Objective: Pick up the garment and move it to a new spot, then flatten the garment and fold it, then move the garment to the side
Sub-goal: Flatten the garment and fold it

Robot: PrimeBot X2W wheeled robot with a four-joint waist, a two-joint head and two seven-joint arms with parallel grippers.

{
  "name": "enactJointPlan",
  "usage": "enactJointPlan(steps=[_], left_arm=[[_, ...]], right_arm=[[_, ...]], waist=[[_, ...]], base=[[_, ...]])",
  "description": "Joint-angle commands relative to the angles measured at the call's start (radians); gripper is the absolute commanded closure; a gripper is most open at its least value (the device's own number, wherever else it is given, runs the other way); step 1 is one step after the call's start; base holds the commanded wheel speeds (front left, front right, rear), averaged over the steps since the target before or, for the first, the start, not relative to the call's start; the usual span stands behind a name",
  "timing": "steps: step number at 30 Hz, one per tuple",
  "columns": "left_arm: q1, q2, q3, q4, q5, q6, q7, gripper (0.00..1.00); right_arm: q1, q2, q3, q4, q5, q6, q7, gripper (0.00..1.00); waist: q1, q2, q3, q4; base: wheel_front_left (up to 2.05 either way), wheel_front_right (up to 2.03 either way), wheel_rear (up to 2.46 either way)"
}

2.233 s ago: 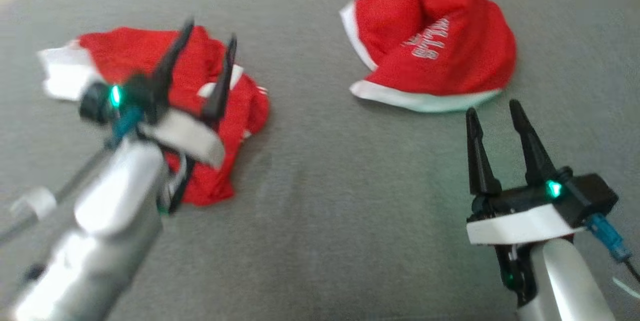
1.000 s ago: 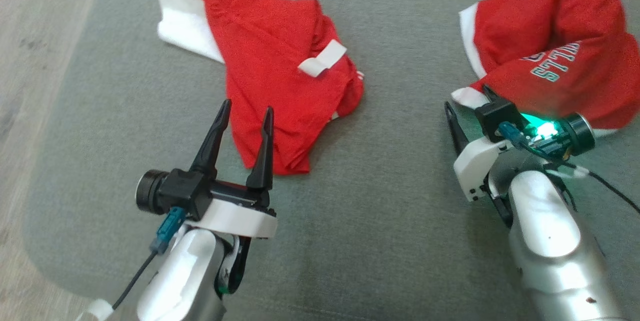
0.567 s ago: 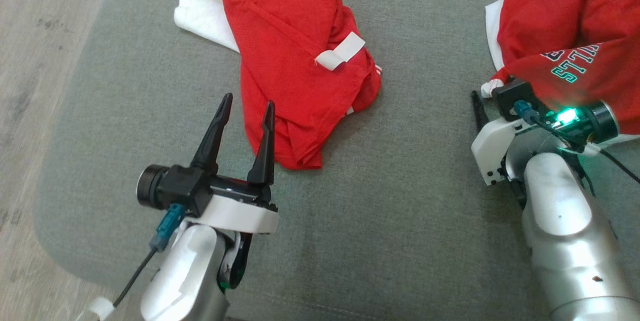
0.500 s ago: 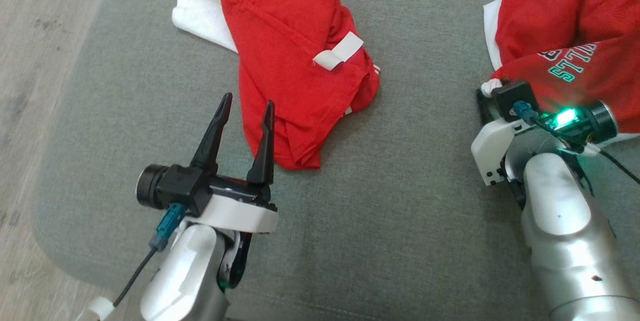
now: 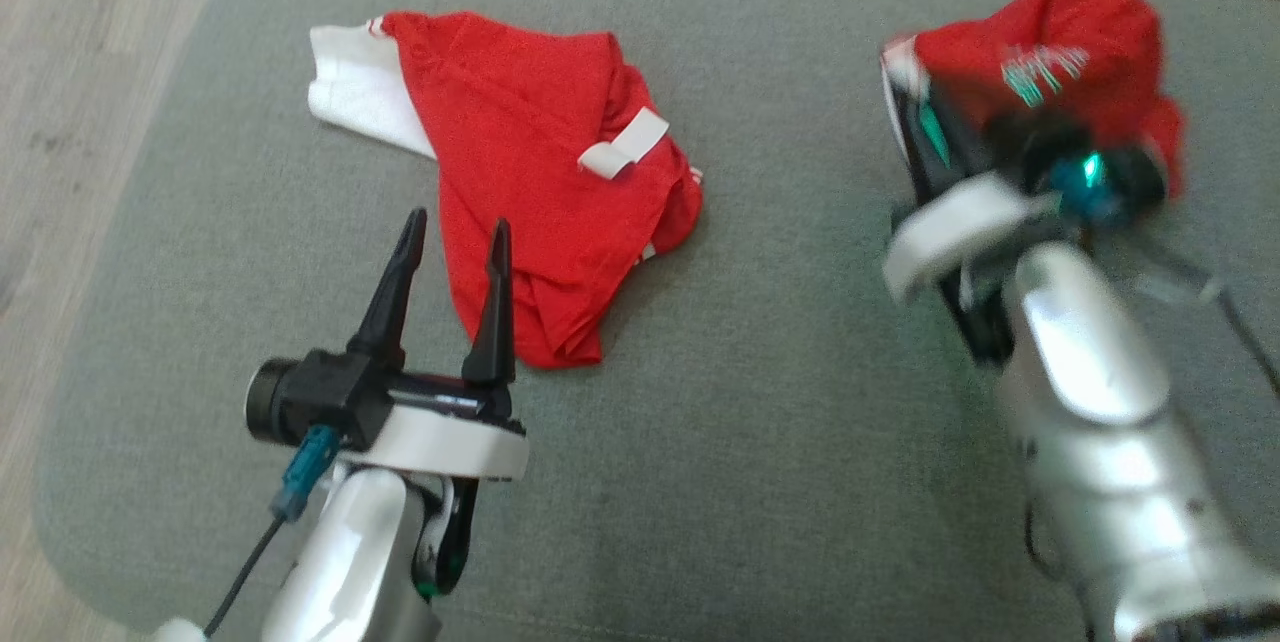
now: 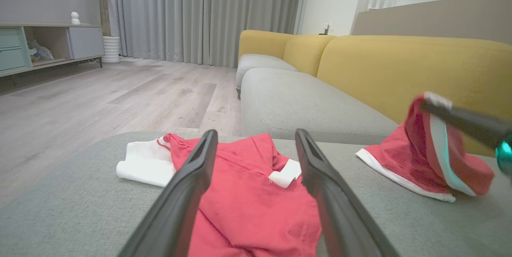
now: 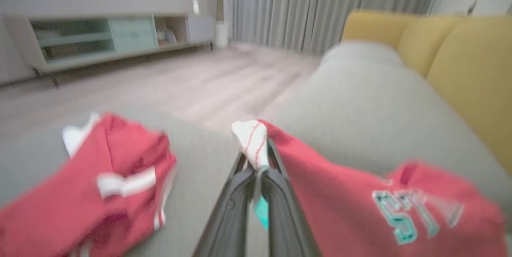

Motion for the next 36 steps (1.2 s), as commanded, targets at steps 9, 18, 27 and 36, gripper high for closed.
enactJointPlan(steps=[9, 18, 27, 36], left_arm=[[0.048, 0.002, 0.079, -0.042, 0.019, -0.004, -0.010, 0.00], [0.087, 0.003, 0.113, -0.071, 0.032, -0.015, -0.010, 0.00], [0.072, 0.000, 0.098, -0.068, 0.049, -0.034, -0.010, 0.00], [0.069, -0.002, 0.094, -0.064, 0.044, -0.040, -0.010, 0.00]], right_arm=[[-0.276, 0.008, -0.124, -0.153, 0.220, 0.007, -0.070, 1.00], [-0.137, 0.008, -0.621, 0.034, 0.026, 0.007, -0.022, 1.00], [0.032, 0.008, -0.913, 0.093, -0.238, 0.007, -0.003, 0.00], [0.020, 0.008, -0.581, 0.021, -0.061, 0.007, -0.074, 0.00]], waist=[[0.0000, 0.0000, -0.096, -0.043], [0.0000, 0.0000, -0.111, -0.112], [0.0000, 0.0000, -0.083, -0.164], [0.0000, 0.0000, -0.090, -0.163]], base=[[0.00, 0.00, 0.00], [0.00, 0.00, 0.00], [0.00, 0.00, 0.00], [0.00, 0.00, 0.00]])
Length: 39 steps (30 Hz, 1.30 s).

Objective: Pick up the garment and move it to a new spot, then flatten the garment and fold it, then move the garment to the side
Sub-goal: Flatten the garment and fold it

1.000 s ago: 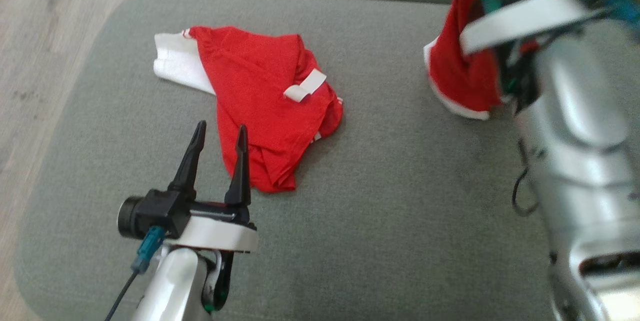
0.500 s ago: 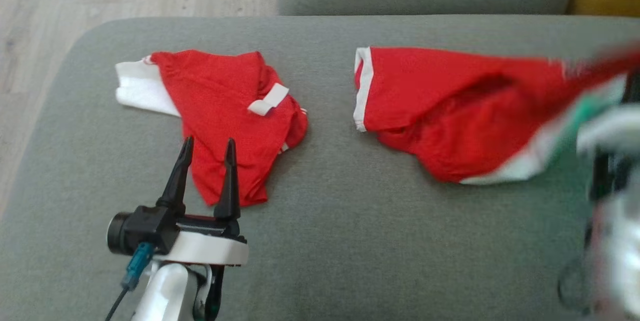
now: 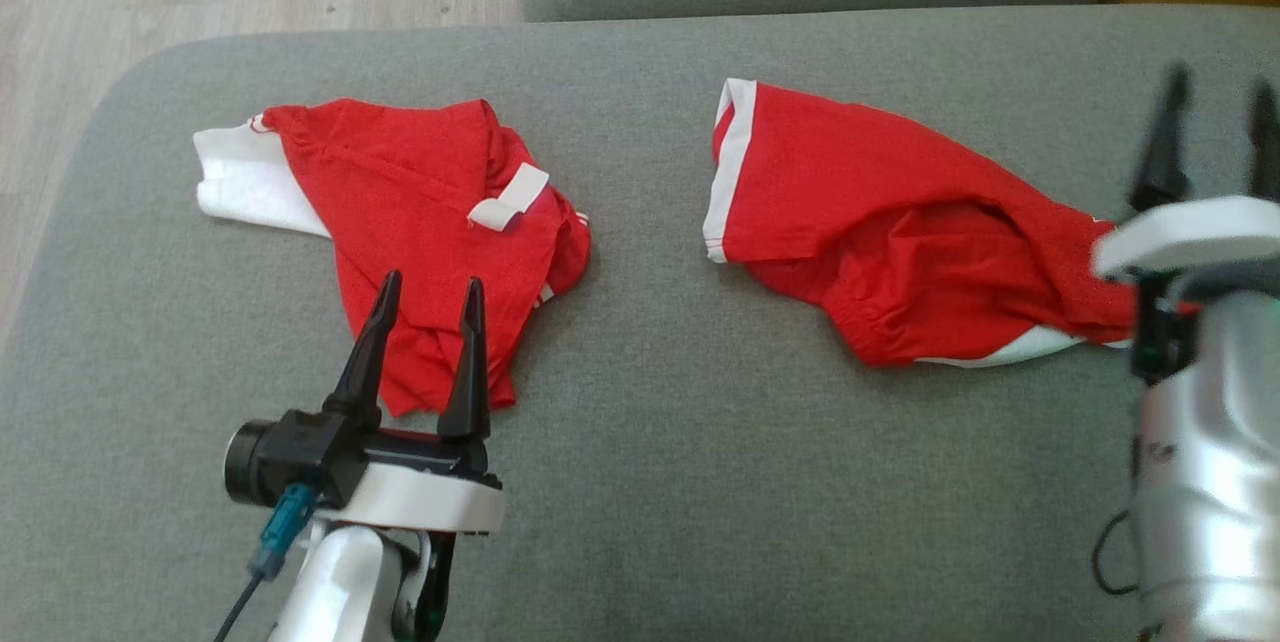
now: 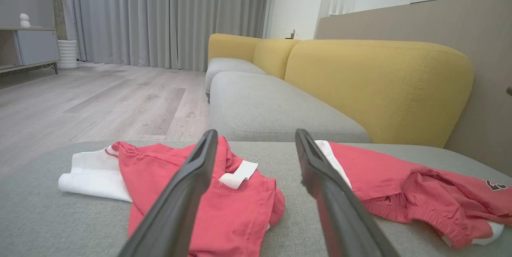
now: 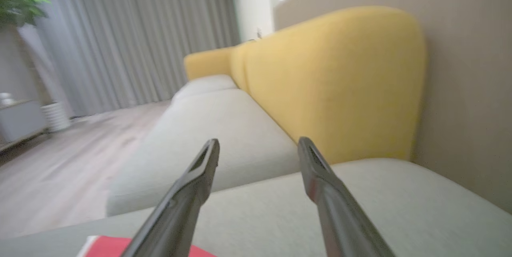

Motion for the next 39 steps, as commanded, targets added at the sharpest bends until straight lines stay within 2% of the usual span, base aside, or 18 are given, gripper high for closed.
enactJointPlan(steps=[1, 4, 7, 11, 17, 21, 29, 34, 39], left_arm=[[-0.041, 0.001, 0.026, -0.029, 0.006, -0.004, -0.010, 0.00], [-0.039, 0.000, 0.027, -0.031, 0.002, -0.001, -0.010, 0.00], [-0.037, -0.001, 0.028, -0.033, 0.001, 0.001, -0.010, 0.00], [-0.035, -0.001, 0.028, -0.035, 0.000, 0.001, -0.010, 0.00], [-0.043, -0.001, 0.022, -0.034, 0.003, -0.001, -0.010, 0.00], [-0.059, -0.001, 0.013, -0.034, 0.003, -0.005, -0.010, 0.00], [-0.092, -0.001, -0.019, -0.024, -0.024, 0.000, -0.010, 0.00], [-0.108, -0.002, -0.043, -0.017, -0.043, 0.008, -0.010, 0.00], [-0.124, -0.002, -0.057, -0.017, -0.056, 0.015, -0.010, 0.00]], right_arm=[[0.003, 0.001, 0.081, -0.075, 0.031, 0.007, -0.011, 0.00], [0.122, 0.001, 0.283, -0.247, 0.108, 0.007, -0.011, 0.00], [0.253, 0.001, 0.421, -0.383, 0.138, 0.007, -0.011, 0.00], [0.384, 0.001, 0.511, -0.464, 0.144, 0.007, -0.011, 0.00], [0.426, 0.001, 0.532, -0.496, 0.118, 0.007, -0.012, 0.00], [0.385, 0.001, 0.537, -0.467, 0.048, 0.007, -0.005, 0.00], [0.239, 0.001, 0.607, -0.301, -0.188, 0.007, 0.134, 0.00], [0.150, 0.001, 0.600, -0.169, -0.300, 0.007, 0.193, 0.00], [0.083, 0.001, 0.576, -0.078, -0.373, 0.007, 0.198, 0.00]], waist=[[0.0000, -0.0001, -0.002, 0.002], [0.0000, -0.0001, -0.007, 0.006], [0.0000, -0.0001, -0.010, 0.012], [0.0000, -0.0001, -0.007, 0.021], [0.0000, -0.0001, 0.021, 0.044], [0.0000, -0.0001, 0.054, 0.070], [0.0000, -0.0001, 0.115, 0.136], [0.0000, -0.0001, 0.137, 0.176], [0.0000, -0.0001, 0.156, 0.206]], base=[[0.00, 0.00, 0.00], [0.00, 0.00, 0.00], [0.00, 0.00, 0.00], [0.00, 0.00, 0.00], [0.00, 0.00, 0.00], [0.00, 0.00, 0.00], [0.00, 0.00, 0.00], [0.00, 0.00, 0.00], [0.00, 0.00, 0.00]])
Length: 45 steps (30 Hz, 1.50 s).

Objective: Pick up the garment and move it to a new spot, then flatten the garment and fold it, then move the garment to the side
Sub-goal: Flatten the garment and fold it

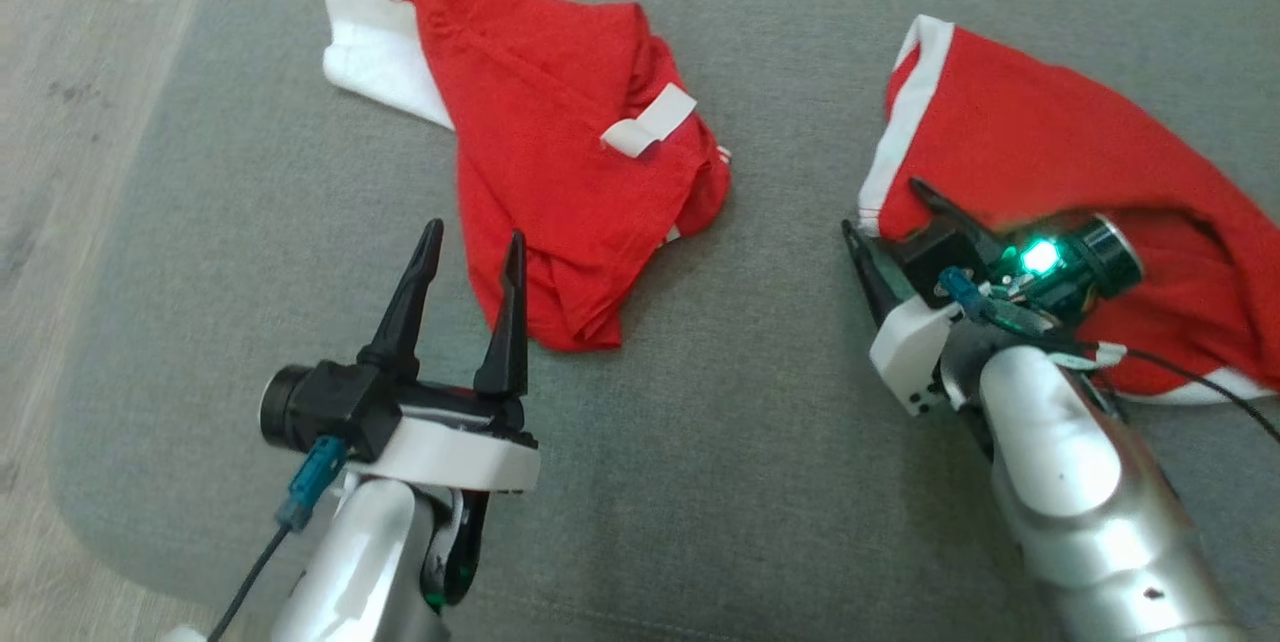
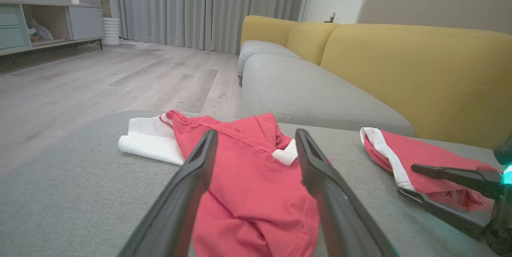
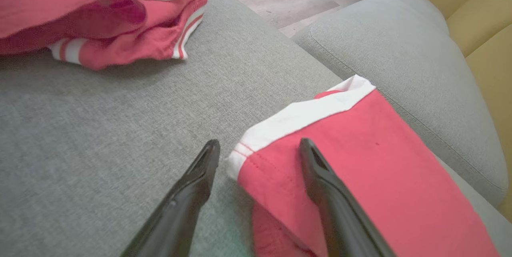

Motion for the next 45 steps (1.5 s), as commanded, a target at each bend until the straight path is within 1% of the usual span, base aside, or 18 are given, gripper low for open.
enactJointPlan(steps=[1, 4, 5, 6, 7, 11, 14, 19, 21, 24, 27, 30, 32, 35, 39, 40, 42, 45], left_arm=[[-0.043, 0.002, 0.020, -0.031, -0.010, 0.006, -0.010, 0.00], [-0.047, 0.002, 0.017, -0.032, -0.012, 0.008, -0.010, 0.00], [-0.048, 0.002, 0.016, -0.033, -0.014, 0.009, -0.010, 0.00], [-0.049, 0.002, 0.014, -0.034, -0.015, 0.011, -0.010, 0.00], [-0.050, 0.002, 0.014, -0.035, -0.016, 0.012, -0.010, 0.00], [-0.046, 0.002, 0.021, -0.033, -0.015, 0.017, -0.010, 0.00], [-0.041, 0.002, 0.032, -0.028, -0.008, 0.016, -0.010, 0.00], [-0.037, 0.002, 0.038, -0.032, -0.002, 0.012, -0.010, 0.00], [-0.037, 0.002, 0.037, -0.034, -0.003, 0.013, -0.010, 0.00], [-0.039, 0.002, 0.029, -0.037, -0.006, 0.013, -0.010, 0.00], [-0.041, 0.002, 0.021, -0.039, -0.010, 0.012, -0.010, 0.00], [-0.044, 0.002, 0.018, -0.039, -0.012, 0.011, -0.010, 0.00], [-0.046, 0.002, 0.018, -0.038, -0.011, 0.010, -0.010, 0.00], [-0.049, 0.002, 0.018, -0.036, -0.010, 0.009, -0.010, 0.00], [-0.053, 0.002, 0.013, -0.031, -0.009, 0.005, -0.010, 0.00], [-0.054, 0.002, 0.012, -0.030, -0.008, 0.005, -0.010, 0.00], [-0.056, 0.002, 0.012, -0.028, -0.007, 0.003, -0.010, 0.00], [-0.058, 0.002, 0.014, -0.025, -0.006, 0.003, -0.010, 0.00]], right_arm=[[-0.050, 0.005, 0.003, 0.002, -0.026, 0.007, -0.005, 0.00], [-0.066, 0.005, -0.011, 0.028, -0.049, 0.007, -0.011, 0.00], [-0.072, 0.005, -0.020, 0.039, -0.051, 0.007, -0.016, 0.06], [-0.078, 0.005, -0.028, 0.050, -0.051, 0.007, -0.020, 0.55], [-0.083, 0.005, -0.034, 0.058, -0.051, 0.007, -0.026, 1.00], [-0.102, 0.005, -0.046, 0.071, -0.019, 0.007, -0.058, 1.00], [-0.126, 0.005, -0.055, 0.053, 0.055, 0.007, -0.092, 1.00], [-0.188, 0.005, -0.108, 0.005, 0.149, 0.007, -0.082, 1.00], [-0.221, 0.003, -0.136, -0.015, 0.158, 0.007, -0.066, 1.00], [-0.268, -0.028, -0.174, -0.030, 0.167, 0.007, -0.032, 1.00], [-0.308, -0.077, -0.196, -0.030, 0.171, 0.007, 0.000, 1.00], [-0.346, -0.100, -0.230, 0.005, 0.234, 0.007, 0.061, 1.00], [-0.369, -0.117, -0.224, 0.027, 0.276, 0.007, 0.090, 1.00], [-0.398, -0.153, -0.218, 0.049, 0.309, 0.007, 0.108, 1.00], [-0.419, -0.195, -0.256, 0.094, 0.298, 0.007, 0.110, 1.00], [-0.421, -0.194, -0.261, 0.108, 0.299, 0.007, 0.105, 0.00], [-0.426, -0.188, -0.277, 0.135, 0.310, 0.007, 0.095, 0.00], [-0.429, -0.198, -0.285, 0.163, 0.279, 0.007, 0.056, 0.00]], waist=[[-0.0001, 0.0000, 0.015, 0.018], [-0.0001, 0.0000, 0.020, 0.023], [-0.0001, 0.0000, 0.022, 0.025], [-0.0001, 0.0000, 0.024, 0.027], [-0.0001, 0.0000, 0.025, 0.027], [-0.0001, 0.0000, 0.021, 0.010], [-0.0001, 0.0000, 0.002, -0.018], [-0.0001, 0.0000, -0.017, -0.050], [-0.0001, 0.0000, -0.019, -0.056], [-0.0001, 0.0000, -0.018, -0.056], [-0.0001, 0.0000, -0.011, -0.047], [-0.0001, 0.0000, 0.001, -0.033], [-0.0001, 0.0000, 0.009, -0.024], [-0.0001, 0.0000, 0.021, -0.011], [-0.0001, 0.0000, 0.033, 0.003], [-0.0001, 0.0000, 0.034, 0.006], [-0.0001, 0.0000, 0.035, 0.010], [-0.0001, 0.0000, 0.033, 0.011]], base=[[0.00, 0.00, 0.00], [0.00, 0.00, 0.00], [0.00, 0.00, 0.00], [0.00, 0.00, 0.00], [0.00, 0.00, 0.00], [0.00, 0.00, 0.00], [0.00, 0.00, 0.00], [0.00, 0.00, 0.00], [0.00, 0.00, 0.00], [0.00, 0.00, 0.00], [0.00, 0.00, 0.00], [0.00, 0.00, 0.00], [0.00, 0.00, 0.00], [0.00, 0.00, 0.00], [0.00, 0.00, 0.00], [0.00, 0.00, 0.00], [0.00, 0.00, 0.00], [0.00, 0.00, 0.00]])
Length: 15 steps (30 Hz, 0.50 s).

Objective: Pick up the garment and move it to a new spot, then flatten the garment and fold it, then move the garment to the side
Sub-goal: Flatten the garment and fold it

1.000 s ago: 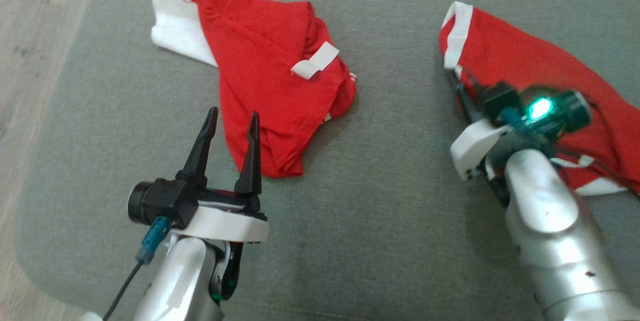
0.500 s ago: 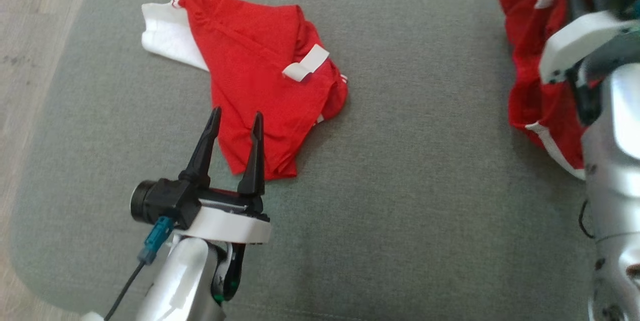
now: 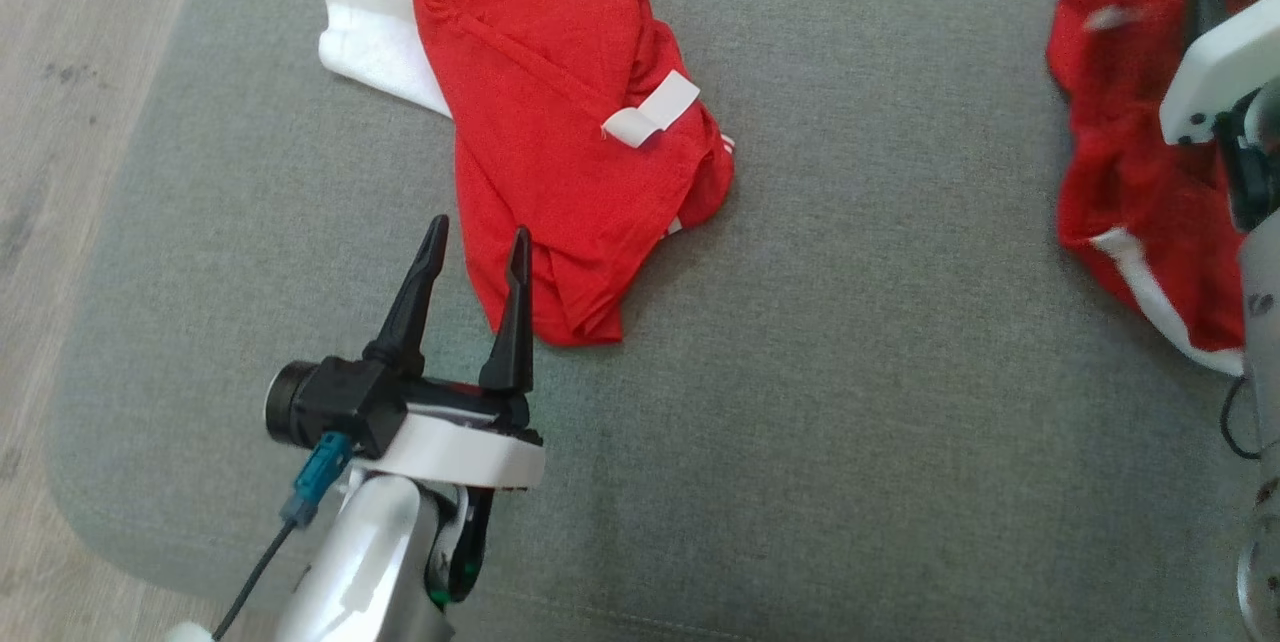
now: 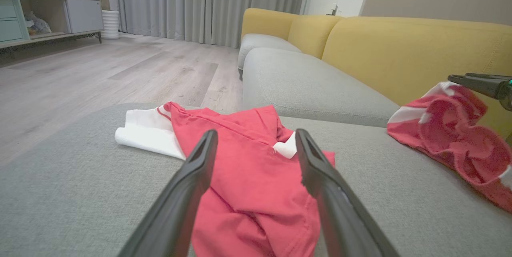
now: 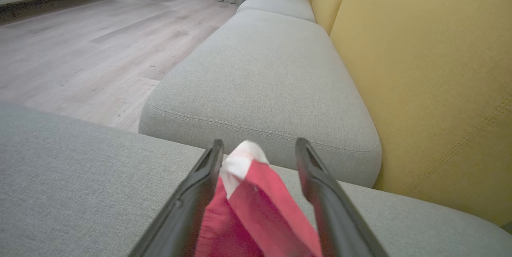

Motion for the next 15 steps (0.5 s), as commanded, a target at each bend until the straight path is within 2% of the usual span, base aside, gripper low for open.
enactJointPlan(steps=[1, 9, 15], left_arm=[[-0.042, 0.003, 0.028, -0.029, 0.002, -0.004, -0.010, 0.00], [-0.032, 0.003, 0.039, -0.023, 0.012, -0.002, -0.010, 0.00], [-0.018, 0.003, 0.051, -0.024, 0.017, -0.002, -0.010, 0.00]], right_arm=[[-0.037, 0.002, 0.009, -0.027, -0.004, 0.007, -0.012, 0.00], [0.003, 0.078, 0.026, -0.001, -0.038, 0.007, -0.129, 0.00], [0.087, 0.163, 0.063, -0.059, -0.018, 0.007, -0.230, 0.00]], waist=[[-0.0001, 0.0000, -0.001, -0.001], [-0.0001, 0.0000, -0.044, -0.041], [-0.0001, 0.0000, -0.094, -0.091]], base=[[0.00, 0.00, 0.00], [0.00, 0.00, 0.00], [0.00, 0.00, 0.00]])
